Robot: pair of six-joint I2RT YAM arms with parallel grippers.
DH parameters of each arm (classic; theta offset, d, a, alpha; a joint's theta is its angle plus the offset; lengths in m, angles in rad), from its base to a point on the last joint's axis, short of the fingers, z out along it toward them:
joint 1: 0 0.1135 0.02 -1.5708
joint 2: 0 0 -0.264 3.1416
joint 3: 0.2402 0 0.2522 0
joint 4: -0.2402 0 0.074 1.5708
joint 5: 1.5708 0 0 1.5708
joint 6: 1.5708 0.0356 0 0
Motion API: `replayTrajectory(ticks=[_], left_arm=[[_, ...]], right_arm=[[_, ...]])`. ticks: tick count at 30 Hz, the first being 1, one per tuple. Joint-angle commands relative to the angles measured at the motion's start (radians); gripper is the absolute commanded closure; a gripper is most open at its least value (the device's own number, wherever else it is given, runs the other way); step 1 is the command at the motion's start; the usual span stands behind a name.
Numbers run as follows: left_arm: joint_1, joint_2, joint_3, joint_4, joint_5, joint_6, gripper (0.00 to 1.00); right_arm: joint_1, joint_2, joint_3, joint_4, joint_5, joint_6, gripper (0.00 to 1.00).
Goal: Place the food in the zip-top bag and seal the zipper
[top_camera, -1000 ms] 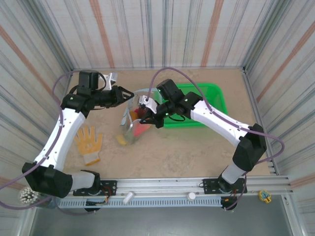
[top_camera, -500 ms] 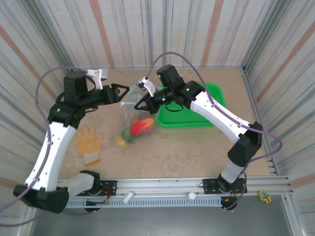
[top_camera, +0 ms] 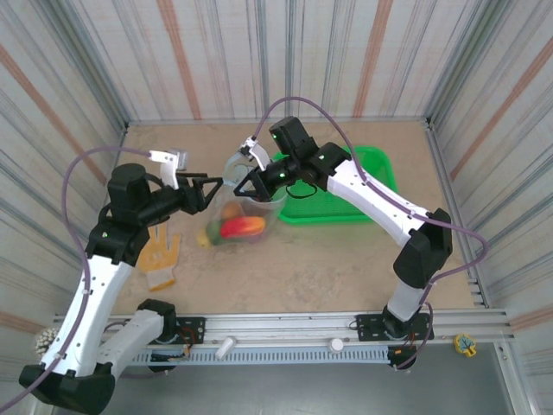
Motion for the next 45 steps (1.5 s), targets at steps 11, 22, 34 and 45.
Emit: replayTrajectory(ticks=[11,22,34,45], left_arm=[[-0.037,-0.069,-0.104,0.133,0.037,0.201,0.65],[-0.038,-0.046,-0.087,0.102,-0.044,0.231,0.89],[-0.038,-0.037,-0.095,0.116,-0.047,0.216,0.76],[-0.039,-0.054,-0.105,0.117,-0.020,0.226,1.00]], right_arm=[[-0.049,-0.026,-0.031,0.053,-0.125,0.025,1.00],[-0.059,-0.041,-0.059,0.081,-0.149,0.026,1.00],[-0.061,-0.062,-0.083,0.104,-0.173,0.036,1.00],[-0.060,-0.087,-0.107,0.110,-0.154,0.035,0.98]])
